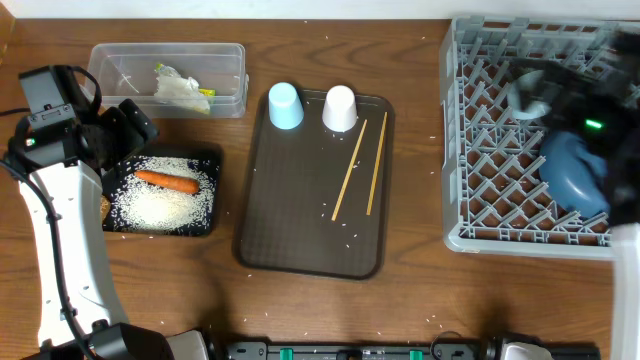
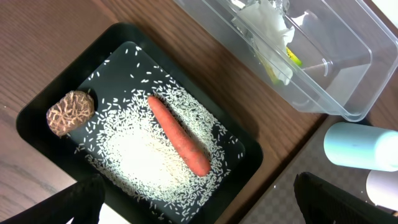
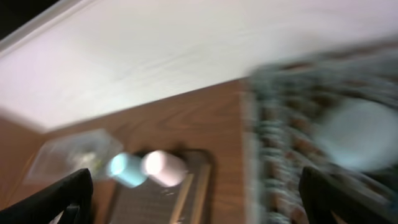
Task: Sort waste into correct bins and load items into the dishwasher rack
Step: 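Move the right gripper left over the chopsticks on the serving tray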
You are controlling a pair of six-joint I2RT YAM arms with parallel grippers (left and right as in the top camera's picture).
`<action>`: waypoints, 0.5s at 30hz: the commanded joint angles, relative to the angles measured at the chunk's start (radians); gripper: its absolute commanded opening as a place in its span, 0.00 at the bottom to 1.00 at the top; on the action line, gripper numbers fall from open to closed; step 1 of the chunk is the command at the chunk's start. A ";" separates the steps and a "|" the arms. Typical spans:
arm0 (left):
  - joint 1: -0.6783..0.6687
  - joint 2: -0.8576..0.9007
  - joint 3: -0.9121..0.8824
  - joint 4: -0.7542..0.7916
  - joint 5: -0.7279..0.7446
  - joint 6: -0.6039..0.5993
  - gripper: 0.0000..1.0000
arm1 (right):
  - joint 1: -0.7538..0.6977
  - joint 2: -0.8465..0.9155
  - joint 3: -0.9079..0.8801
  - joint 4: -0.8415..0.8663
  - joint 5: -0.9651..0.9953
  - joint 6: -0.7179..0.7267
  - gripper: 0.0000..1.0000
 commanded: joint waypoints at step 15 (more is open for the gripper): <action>0.004 -0.007 0.014 0.001 -0.005 -0.005 0.98 | 0.688 0.638 -0.003 0.154 0.628 0.149 0.99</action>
